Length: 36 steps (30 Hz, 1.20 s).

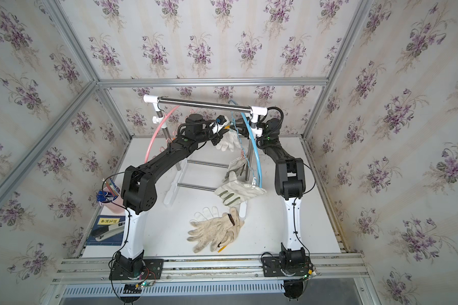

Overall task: Clip the gloves onto a hanger to dry
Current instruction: Clamp the glove onto the hanger.

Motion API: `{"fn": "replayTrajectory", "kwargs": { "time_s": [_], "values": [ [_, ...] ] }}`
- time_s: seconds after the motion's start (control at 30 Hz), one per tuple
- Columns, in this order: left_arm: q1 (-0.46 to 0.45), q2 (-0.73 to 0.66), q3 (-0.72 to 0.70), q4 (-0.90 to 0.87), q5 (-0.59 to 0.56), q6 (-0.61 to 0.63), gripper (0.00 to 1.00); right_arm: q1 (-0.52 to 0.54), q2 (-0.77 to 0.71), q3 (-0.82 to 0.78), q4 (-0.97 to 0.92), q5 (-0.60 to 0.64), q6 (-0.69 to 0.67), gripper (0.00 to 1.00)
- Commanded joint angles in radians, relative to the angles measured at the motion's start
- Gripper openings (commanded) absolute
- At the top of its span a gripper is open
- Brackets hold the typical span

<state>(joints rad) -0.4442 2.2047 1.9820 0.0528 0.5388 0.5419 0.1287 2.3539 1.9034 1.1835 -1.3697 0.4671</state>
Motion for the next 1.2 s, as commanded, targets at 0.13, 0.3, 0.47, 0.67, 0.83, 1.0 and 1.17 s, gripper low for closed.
{"fn": "replayTrajectory", "kwargs": {
  "time_s": [0.13, 0.3, 0.47, 0.67, 0.83, 1.0, 1.17],
  "values": [
    [-0.005, -0.003, -0.003, 0.026, 0.014, 0.012, 0.0, -0.001, -0.001, -0.002, 0.022, 0.017, 0.002, 0.49],
    [-0.005, -0.011, -0.01, 0.025, 0.003, 0.018, 0.04, -0.006, -0.006, -0.017, 0.027, 0.034, 0.008, 0.6],
    [-0.004, -0.039, -0.052, 0.04, -0.027, 0.021, 0.18, -0.028, -0.036, -0.079, 0.037, 0.057, -0.027, 0.64],
    [-0.003, -0.083, -0.126, 0.081, -0.082, 0.008, 0.43, -0.078, -0.096, -0.163, -0.066, 0.11, -0.147, 0.67],
    [-0.003, -0.12, -0.174, 0.097, -0.094, 0.011, 0.48, -0.115, -0.173, -0.26, -0.305, 0.247, -0.344, 0.66],
    [-0.004, -0.178, -0.236, 0.123, -0.106, 0.003, 0.54, -0.12, -0.287, -0.396, -0.468, 0.503, -0.494, 0.65],
    [-0.007, -0.266, -0.308, 0.138, -0.097, -0.031, 0.54, -0.104, -0.429, -0.571, -0.532, 0.819, -0.538, 0.64]
  ]
}}
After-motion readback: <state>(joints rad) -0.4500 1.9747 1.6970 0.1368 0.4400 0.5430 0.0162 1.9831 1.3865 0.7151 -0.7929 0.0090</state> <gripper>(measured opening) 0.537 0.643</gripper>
